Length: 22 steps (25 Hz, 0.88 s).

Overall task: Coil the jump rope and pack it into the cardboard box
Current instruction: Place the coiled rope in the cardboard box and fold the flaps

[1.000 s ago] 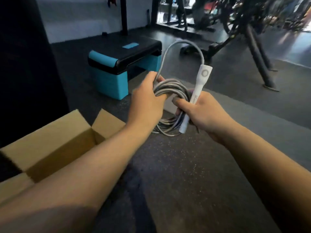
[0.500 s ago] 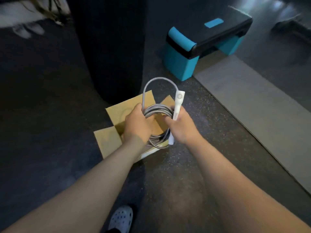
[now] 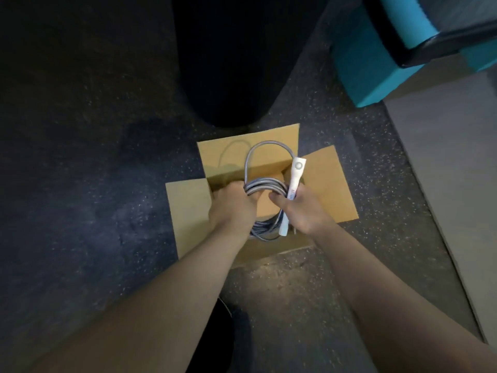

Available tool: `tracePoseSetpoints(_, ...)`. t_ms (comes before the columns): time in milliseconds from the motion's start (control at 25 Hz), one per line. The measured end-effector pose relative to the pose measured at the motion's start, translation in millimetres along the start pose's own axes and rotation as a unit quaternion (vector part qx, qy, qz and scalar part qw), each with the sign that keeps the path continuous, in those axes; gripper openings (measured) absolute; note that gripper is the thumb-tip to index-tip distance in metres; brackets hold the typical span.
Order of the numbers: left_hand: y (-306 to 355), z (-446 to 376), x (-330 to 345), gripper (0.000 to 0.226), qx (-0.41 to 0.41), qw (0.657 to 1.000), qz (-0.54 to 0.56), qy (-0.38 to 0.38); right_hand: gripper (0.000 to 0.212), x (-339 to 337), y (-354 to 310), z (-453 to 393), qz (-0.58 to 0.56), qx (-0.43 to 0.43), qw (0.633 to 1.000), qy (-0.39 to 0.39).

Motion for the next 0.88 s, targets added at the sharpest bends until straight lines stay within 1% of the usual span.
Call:
tracePoseSetpoints(80,-12.6,-33.1,23.6,0.029,-0.023,1.0,-0.008,-0.003,0.019,16.0,24.7,-32.6,-0.003,0.016,1.0,-0.012)
tracePoseSetpoints(160,-25.0,-64.6,55.8,0.029,-0.037,0.999,-0.007,-0.006,0.022,29.0,57.9,-66.4,0.009,0.027,0.999,-0.022)
tracePoseSetpoints(280,-49.7,-112.0,119.1,0.029,-0.083,0.996,-0.016,-0.016,0.028,56.5,125.1,-120.4,0.025,0.043,0.997,-0.052)
tracePoseSetpoints(400,-70.5,-152.0,180.2,0.029,-0.117,0.992,-0.027,-0.024,0.032,80.9,199.5,-169.1,0.071,0.063,0.992,-0.083)
tracePoseSetpoints(480,-83.9,-173.9,219.1,0.03,-0.123,0.991,-0.033,-0.039,0.035,95.0,241.5,-195.5,0.11,0.068,0.986,-0.108)
tracePoseSetpoints(560,-101.0,-190.0,250.6,0.035,-0.128,0.989,-0.063,-0.046,0.042,112.7,269.8,-215.5,0.159,0.057,0.977,-0.13)
tracePoseSetpoints(600,-107.5,-197.2,259.0,0.039,-0.125,0.989,-0.069,-0.032,0.046,118.5,275.0,-223.8,0.179,0.042,0.976,-0.119)
tracePoseSetpoints(680,-116.2,-208.7,263.1,0.052,-0.114,0.992,-0.053,0.029,0.055,123.1,272.1,-233.8,0.209,0.005,0.976,-0.065)
tracePoseSetpoints(720,-118.3,-211.6,262.2,0.057,-0.107,0.991,-0.048,0.059,0.061,122.1,266.7,-235.0,0.248,-0.016,0.968,-0.04)
tracePoseSetpoints(760,-118.3,-211.7,259.6,0.06,-0.098,0.99,-0.052,0.083,0.066,121.3,259.2,-234.0,0.316,-0.035,0.948,-0.031)
tracePoseSetpoints(840,-120.2,-209.2,257.1,0.062,-0.088,0.989,-0.059,0.106,0.074,125.1,253.8,-230.8,0.444,-0.051,0.893,-0.054)
tracePoseSetpoints(880,-120.3,-206.9,255.3,0.063,-0.086,0.99,-0.05,0.104,0.081,125.2,253.6,-228.9,0.474,-0.043,0.877,-0.07)
Point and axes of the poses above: each hand's wrist, its own z-axis away from the middle knuckle, its own x-axis out of the palm, y = z × x, the point moved 10 cm from there along -z, towards the middle knuckle, and after that the axes turned 12 degrees about -x, right-handed, at the moved point
